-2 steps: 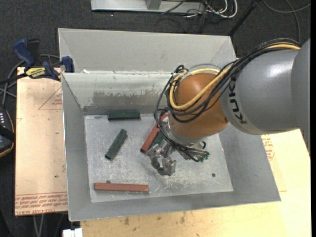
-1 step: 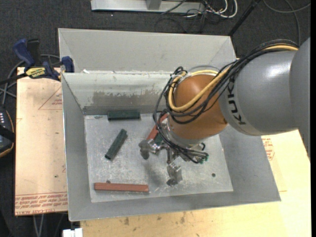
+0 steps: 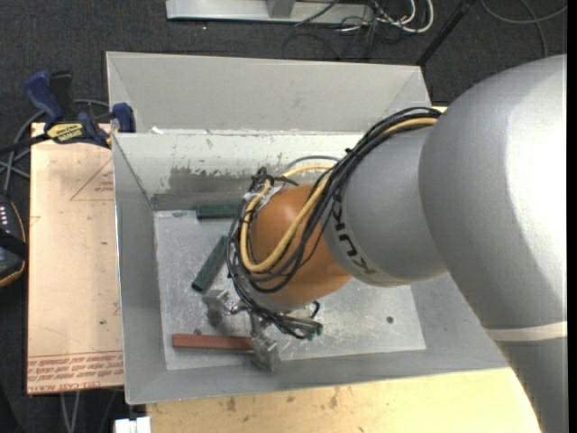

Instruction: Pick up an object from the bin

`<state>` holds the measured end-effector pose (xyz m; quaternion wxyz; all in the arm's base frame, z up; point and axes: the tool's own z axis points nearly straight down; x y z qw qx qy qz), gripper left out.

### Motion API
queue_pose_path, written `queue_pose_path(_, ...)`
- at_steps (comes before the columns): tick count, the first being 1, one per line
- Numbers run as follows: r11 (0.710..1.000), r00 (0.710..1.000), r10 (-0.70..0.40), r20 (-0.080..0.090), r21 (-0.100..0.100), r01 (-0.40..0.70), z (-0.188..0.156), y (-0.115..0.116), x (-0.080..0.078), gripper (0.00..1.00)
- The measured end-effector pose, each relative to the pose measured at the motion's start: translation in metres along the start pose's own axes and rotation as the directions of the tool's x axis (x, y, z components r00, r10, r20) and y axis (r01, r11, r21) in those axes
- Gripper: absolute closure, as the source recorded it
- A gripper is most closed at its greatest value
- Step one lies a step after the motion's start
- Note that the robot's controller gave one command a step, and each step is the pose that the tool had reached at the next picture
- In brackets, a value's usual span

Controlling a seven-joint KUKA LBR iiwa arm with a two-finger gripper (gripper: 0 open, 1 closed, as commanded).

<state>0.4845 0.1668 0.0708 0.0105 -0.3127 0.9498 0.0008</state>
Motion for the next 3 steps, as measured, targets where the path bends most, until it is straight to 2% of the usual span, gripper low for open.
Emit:
queue_pose_path(1,1.0,1.0,0.012,-0.008,-0.002,-0.012,-0.001,-0.004,0.003,1.0)
queue_pose_path(2,1.0,1.0,-0.029,-0.009,-0.003,0.029,-0.124,-0.002,-0.014,1.0)
queue_pose_path(3,1.0,1.0,-0.029,-0.009,-0.002,0.029,-0.211,-0.01,-0.017,1.0)
